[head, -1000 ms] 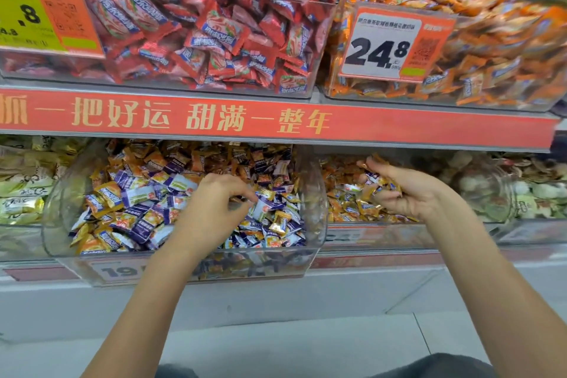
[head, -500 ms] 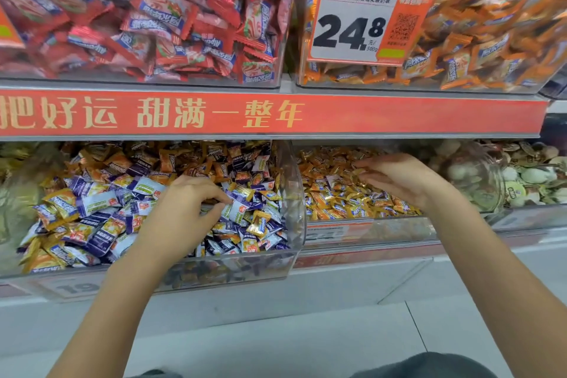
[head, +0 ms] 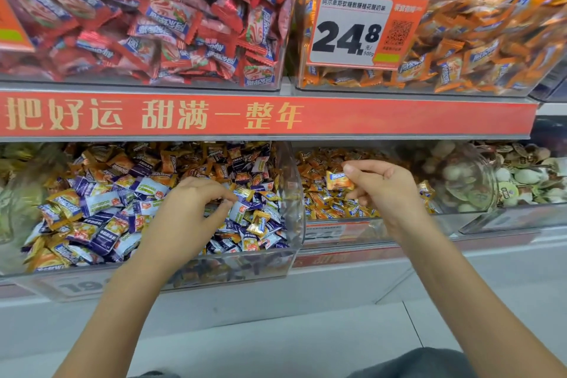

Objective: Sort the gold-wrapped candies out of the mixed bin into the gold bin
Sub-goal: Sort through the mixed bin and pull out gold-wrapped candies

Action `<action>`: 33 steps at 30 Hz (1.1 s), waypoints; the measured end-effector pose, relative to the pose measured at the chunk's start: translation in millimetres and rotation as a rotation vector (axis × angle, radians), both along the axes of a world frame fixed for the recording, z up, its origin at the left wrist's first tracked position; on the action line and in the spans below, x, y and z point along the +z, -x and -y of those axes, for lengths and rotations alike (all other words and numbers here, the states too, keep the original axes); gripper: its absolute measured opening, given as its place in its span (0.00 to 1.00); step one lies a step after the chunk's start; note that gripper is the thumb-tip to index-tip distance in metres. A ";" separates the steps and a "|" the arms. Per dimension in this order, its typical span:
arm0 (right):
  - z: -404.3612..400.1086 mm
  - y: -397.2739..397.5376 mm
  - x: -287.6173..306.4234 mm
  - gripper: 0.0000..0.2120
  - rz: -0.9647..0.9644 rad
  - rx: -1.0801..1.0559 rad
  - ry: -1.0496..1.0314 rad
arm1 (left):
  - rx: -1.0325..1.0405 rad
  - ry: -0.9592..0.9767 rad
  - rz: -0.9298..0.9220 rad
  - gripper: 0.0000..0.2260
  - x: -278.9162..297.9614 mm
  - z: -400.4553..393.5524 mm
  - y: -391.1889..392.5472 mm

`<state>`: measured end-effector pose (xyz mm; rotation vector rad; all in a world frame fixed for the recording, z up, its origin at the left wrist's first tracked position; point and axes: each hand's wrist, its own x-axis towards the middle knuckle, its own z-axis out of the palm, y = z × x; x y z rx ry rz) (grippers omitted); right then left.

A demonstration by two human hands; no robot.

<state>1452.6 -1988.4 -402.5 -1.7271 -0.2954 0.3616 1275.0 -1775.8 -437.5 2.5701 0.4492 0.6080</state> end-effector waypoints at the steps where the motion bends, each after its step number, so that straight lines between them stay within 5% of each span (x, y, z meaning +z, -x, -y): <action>1: -3.2 15.1 3.1 0.07 0.046 -0.016 -0.032 | -0.009 0.070 0.052 0.07 6.3 8.2 0.2; 5: -32.8 84.3 7.3 0.01 0.174 0.111 -0.212 | -0.063 0.583 0.255 0.10 30.7 47.6 2.0; 11: -51.7 95.4 -7.4 0.03 0.179 0.229 -0.249 | 0.045 0.806 0.274 0.07 26.8 42.6 4.3; 13: -39.6 89.9 -9.9 0.05 0.204 0.214 -0.231 | 0.028 0.816 0.193 0.07 22.3 41.8 3.3; 16: -11.1 57.4 -13.7 0.07 0.265 -0.080 -0.210 | 0.000 0.766 0.117 0.09 15.2 42.9 0.2; 19: 14.8 6.2 -18.7 0.05 0.386 -0.238 0.074 | 0.024 0.709 0.096 0.08 10.4 41.5 -4.5; 22: 11.3 -34.8 -30.4 0.04 0.487 -0.049 0.477 | 0.037 0.631 0.080 0.06 8.0 43.7 -9.5; 27: -36.1 -72.1 -45.1 0.25 0.531 0.461 0.840 | 0.061 0.598 0.070 0.07 5.8 43.5 -13.1; 29: -45.1 -80.6 -48.1 0.26 0.477 0.467 0.952 | 0.066 0.626 0.072 0.07 5.8 42.0 -12.9; 33: -31.0 -83.5 -42.8 0.11 0.183 0.180 0.417 | 0.065 0.659 0.077 0.06 7.1 40.2 -13.0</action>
